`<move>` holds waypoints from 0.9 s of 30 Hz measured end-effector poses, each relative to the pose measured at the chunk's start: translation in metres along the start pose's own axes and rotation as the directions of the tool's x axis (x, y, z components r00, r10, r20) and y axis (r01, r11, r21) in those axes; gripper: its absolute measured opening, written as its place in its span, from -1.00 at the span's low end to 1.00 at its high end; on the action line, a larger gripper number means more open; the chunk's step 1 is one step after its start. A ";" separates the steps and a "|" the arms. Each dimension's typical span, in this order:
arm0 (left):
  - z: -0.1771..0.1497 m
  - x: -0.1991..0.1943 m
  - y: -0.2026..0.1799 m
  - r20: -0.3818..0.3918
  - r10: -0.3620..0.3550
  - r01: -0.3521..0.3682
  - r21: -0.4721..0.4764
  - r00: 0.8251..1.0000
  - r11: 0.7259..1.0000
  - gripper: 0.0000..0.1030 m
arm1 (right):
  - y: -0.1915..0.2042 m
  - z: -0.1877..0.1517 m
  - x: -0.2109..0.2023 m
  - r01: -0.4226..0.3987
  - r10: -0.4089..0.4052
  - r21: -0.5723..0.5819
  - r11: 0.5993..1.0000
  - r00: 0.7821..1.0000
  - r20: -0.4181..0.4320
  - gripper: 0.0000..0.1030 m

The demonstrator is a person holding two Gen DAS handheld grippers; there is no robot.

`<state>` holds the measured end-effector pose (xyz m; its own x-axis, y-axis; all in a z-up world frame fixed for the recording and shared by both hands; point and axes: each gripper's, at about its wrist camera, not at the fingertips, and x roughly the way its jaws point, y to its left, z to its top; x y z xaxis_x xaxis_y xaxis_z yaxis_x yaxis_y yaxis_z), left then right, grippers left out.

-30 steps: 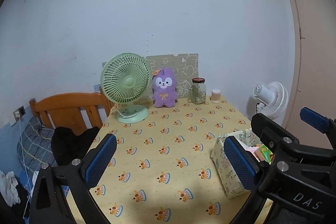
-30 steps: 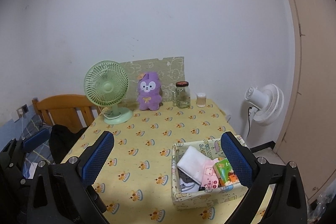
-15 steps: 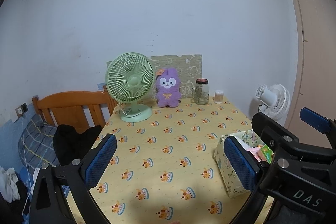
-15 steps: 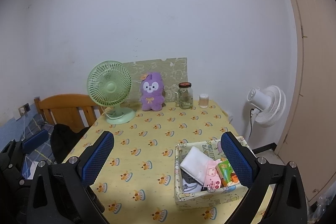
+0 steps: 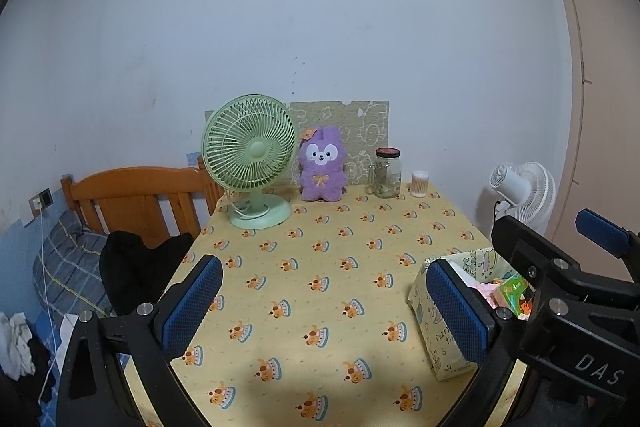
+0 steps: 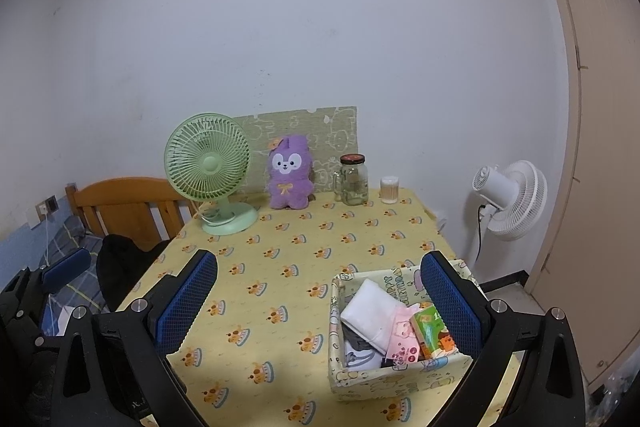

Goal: Organize soft objects

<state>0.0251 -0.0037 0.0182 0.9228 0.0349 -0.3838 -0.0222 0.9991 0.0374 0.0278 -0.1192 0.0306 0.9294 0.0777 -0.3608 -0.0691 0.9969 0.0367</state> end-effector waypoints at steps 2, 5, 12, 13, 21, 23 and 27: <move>0.001 0.000 0.000 0.004 0.005 -0.005 0.000 1.000 1.000 1.00 | -0.001 0.000 0.000 0.002 -0.002 0.001 1.000 1.000 0.005 0.99; 0.002 0.000 0.002 0.005 0.005 -0.005 -0.002 1.000 1.000 1.00 | -0.003 0.001 0.001 0.008 -0.008 0.002 1.000 1.000 0.007 0.99; 0.001 0.005 0.004 0.003 0.014 -0.014 -0.003 1.000 1.000 1.00 | -0.007 0.001 0.005 0.008 -0.008 0.004 1.000 1.000 0.002 0.99; 0.002 0.005 0.005 0.002 0.015 -0.015 -0.003 1.000 1.000 1.00 | -0.007 0.001 0.006 0.008 -0.008 0.003 1.000 1.000 0.002 0.99; 0.001 0.010 0.008 -0.004 0.025 -0.025 -0.004 1.000 1.000 1.00 | -0.003 0.000 0.012 -0.004 0.004 0.001 1.000 1.000 -0.009 0.99; 0.002 0.011 0.008 -0.003 0.026 -0.026 -0.005 1.000 1.000 1.00 | -0.002 0.001 0.013 -0.010 0.010 0.001 1.000 1.000 -0.007 0.99; 0.001 0.013 0.009 -0.009 0.030 -0.030 -0.010 1.000 0.999 1.00 | -0.002 0.001 0.016 -0.015 0.015 0.002 1.000 1.000 -0.013 0.99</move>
<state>0.0374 0.0060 0.0141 0.9183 0.0653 -0.3905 -0.0541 0.9977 0.0398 0.0428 -0.1201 0.0255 0.9236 0.0928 -0.3719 -0.0822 0.9956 0.0444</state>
